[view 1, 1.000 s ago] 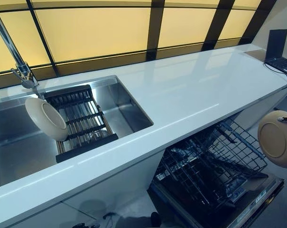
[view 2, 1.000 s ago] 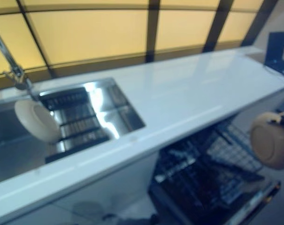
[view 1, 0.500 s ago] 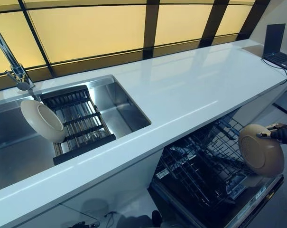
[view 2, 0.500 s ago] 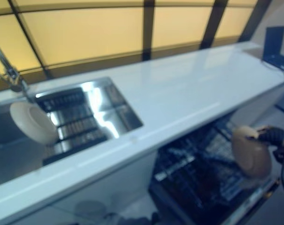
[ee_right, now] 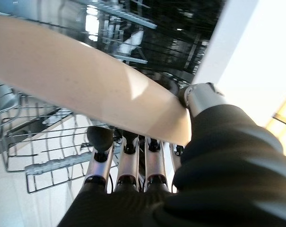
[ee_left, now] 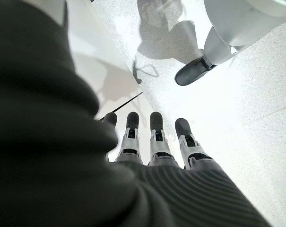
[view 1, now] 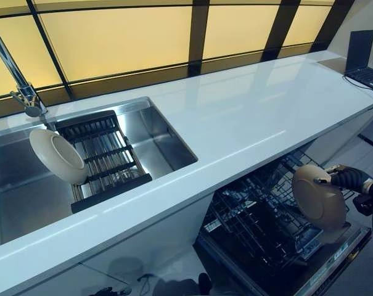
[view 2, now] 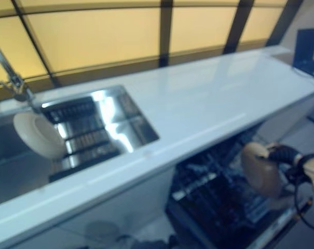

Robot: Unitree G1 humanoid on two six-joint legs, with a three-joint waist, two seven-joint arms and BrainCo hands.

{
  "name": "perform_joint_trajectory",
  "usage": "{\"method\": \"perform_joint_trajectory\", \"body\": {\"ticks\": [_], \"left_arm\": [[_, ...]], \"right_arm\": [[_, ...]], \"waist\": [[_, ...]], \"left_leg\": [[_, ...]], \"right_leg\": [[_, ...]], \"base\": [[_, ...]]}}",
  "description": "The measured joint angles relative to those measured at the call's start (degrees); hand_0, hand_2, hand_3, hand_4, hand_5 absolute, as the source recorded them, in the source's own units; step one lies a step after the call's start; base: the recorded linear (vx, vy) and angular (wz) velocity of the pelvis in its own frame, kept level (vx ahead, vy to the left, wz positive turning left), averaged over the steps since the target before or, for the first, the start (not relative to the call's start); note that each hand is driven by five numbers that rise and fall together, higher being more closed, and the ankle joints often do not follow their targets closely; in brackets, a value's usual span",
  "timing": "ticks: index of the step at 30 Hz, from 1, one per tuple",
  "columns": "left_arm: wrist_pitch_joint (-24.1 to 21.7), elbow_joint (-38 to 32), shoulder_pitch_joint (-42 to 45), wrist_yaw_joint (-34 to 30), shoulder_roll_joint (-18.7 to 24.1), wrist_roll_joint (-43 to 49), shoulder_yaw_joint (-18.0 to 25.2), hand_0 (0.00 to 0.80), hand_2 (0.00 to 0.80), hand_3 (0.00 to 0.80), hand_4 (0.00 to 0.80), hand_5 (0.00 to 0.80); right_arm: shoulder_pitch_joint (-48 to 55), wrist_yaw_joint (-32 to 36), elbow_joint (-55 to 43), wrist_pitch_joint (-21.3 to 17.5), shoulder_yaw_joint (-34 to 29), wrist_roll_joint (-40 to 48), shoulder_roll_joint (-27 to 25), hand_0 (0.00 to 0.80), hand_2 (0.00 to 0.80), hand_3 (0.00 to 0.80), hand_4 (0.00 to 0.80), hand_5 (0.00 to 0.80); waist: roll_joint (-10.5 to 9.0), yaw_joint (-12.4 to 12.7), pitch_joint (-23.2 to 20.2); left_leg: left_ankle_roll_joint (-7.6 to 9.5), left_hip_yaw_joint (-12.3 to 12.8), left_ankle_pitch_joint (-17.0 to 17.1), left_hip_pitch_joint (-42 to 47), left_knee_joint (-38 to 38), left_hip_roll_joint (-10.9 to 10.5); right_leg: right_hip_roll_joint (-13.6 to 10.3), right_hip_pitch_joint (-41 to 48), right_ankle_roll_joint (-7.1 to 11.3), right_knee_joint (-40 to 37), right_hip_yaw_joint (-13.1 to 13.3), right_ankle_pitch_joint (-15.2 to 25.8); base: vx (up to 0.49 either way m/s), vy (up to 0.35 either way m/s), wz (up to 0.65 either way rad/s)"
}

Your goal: Take plates into dishwasher

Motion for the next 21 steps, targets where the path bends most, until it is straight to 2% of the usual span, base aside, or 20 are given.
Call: {"method": "perform_joint_trajectory", "body": {"ticks": [7, 11, 16, 21], "left_arm": [[0.0, 0.0, -0.3, 0.1, -1.1, -0.2, 0.0, 0.000, 0.000, 0.000, 0.000, 0.000], [0.0, 0.0, -0.3, 0.2, -1.3, -0.3, 0.0, 0.000, 0.000, 0.000, 0.000, 0.000], [0.0, -0.1, -0.3, 0.3, -1.4, -0.2, 0.0, 0.000, 0.000, 0.000, 0.000, 0.000], [0.1, -0.4, -0.4, 0.4, -1.4, -0.2, 0.0, 0.000, 0.000, 0.000, 0.000, 0.000]], "right_arm": [[-0.1, -0.8, 0.0, -1.1, 3.5, -3.1, 2.4, 0.800, 0.800, 0.800, 0.800, 0.800], [-0.1, -2.6, 0.2, -1.8, 4.5, -5.2, 7.2, 0.800, 0.800, 0.800, 0.800, 0.800], [0.0, -4.2, 1.0, -4.3, 5.9, -7.4, 10.8, 0.800, 0.800, 0.800, 0.800, 0.800], [0.5, -5.4, 4.5, -6.3, 6.5, -9.7, 11.7, 0.800, 0.800, 0.800, 0.800, 0.800]], "waist": [[0.88, 1.1, 0.5], [0.98, 1.5, 0.5], [1.29, 2.4, 0.7], [1.74, 3.4, 1.0]], "left_leg": [[0.03, -0.5, 0.0, -0.1, 0.0, 0.1], [0.08, -1.1, 0.1, -0.2, 0.0, 0.1], [0.20, -1.8, 0.1, -0.3, 0.0, 0.1], [0.27, -2.1, 0.2, -0.3, 0.0, 0.1]], "right_leg": [[-0.1, 0.1, -0.01, 0.0, -0.4, 0.0], [-0.2, 0.3, -0.06, 0.0, -1.0, 0.0], [-0.5, 0.7, -0.06, 0.0, -1.7, -0.1], [-0.5, 0.9, -0.07, 0.0, -2.0, -0.1]], "base": [[-0.010, -0.002, 0.02], [-0.008, 0.004, 0.07], [-0.019, -0.006, 0.07], [-0.009, -0.002, 0.03]]}}
